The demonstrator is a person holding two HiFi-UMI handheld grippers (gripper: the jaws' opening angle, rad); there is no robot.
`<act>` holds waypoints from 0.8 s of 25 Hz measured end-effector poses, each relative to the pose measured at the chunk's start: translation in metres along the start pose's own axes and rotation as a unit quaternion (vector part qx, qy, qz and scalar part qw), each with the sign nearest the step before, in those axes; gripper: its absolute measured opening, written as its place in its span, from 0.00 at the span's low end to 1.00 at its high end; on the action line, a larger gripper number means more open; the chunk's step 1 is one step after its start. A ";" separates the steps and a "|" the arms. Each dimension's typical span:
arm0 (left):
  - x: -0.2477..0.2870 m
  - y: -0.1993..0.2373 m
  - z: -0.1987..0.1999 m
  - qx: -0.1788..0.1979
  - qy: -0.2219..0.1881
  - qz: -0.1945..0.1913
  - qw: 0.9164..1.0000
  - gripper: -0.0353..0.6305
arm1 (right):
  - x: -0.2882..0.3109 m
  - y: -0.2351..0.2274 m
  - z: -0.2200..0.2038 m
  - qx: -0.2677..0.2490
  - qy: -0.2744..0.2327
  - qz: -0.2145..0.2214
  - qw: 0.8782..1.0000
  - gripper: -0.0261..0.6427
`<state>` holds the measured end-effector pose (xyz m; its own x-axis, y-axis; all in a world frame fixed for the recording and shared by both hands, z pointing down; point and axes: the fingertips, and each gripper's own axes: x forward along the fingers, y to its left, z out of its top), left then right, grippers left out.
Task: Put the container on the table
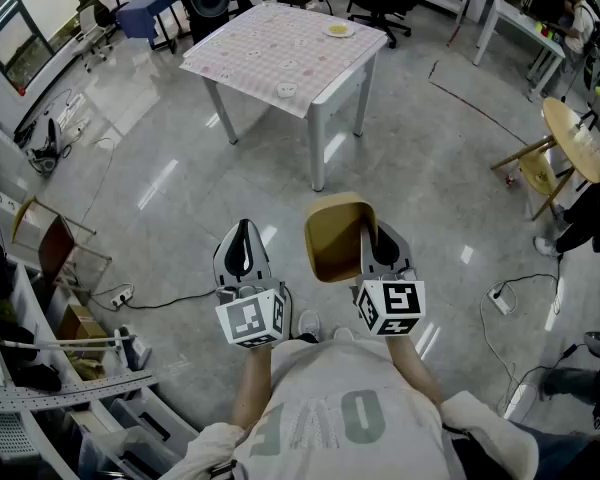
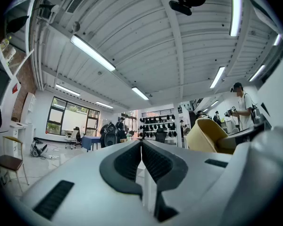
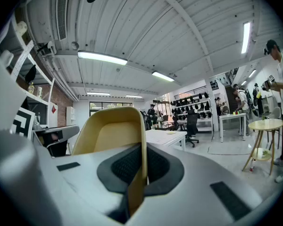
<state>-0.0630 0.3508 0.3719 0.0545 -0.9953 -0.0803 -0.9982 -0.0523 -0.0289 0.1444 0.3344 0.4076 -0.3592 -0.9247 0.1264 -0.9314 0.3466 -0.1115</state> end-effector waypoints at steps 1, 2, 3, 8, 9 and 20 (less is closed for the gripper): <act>0.000 -0.002 0.001 0.000 -0.001 -0.003 1.000 0.10 | 0.000 0.000 -0.001 0.002 0.001 -0.001 1.000 0.09; 0.001 -0.005 0.002 -0.001 -0.002 -0.006 1.000 0.10 | 0.000 -0.001 -0.001 0.003 0.003 -0.001 1.000 0.09; 0.000 -0.007 0.002 -0.001 -0.002 -0.010 1.000 0.10 | 0.000 -0.001 -0.002 0.005 0.003 -0.002 1.000 0.09; 0.000 -0.014 0.003 -0.004 -0.006 -0.024 1.000 0.10 | 0.001 0.002 -0.003 0.004 0.003 -0.003 1.000 0.09; 0.001 -0.014 0.003 -0.004 -0.007 -0.026 1.000 0.10 | 0.002 0.003 -0.004 0.005 0.003 -0.004 1.000 0.09; 0.023 0.038 0.005 0.057 -0.028 -0.026 0.998 0.10 | 0.041 0.028 -0.012 0.020 -0.006 -0.009 1.000 0.09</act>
<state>-0.0999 0.3266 0.3637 0.1114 -0.9850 -0.1319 -0.9847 -0.0916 -0.1479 0.1030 0.3077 0.4216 -0.3409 -0.9328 0.1164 -0.9345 0.3229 -0.1495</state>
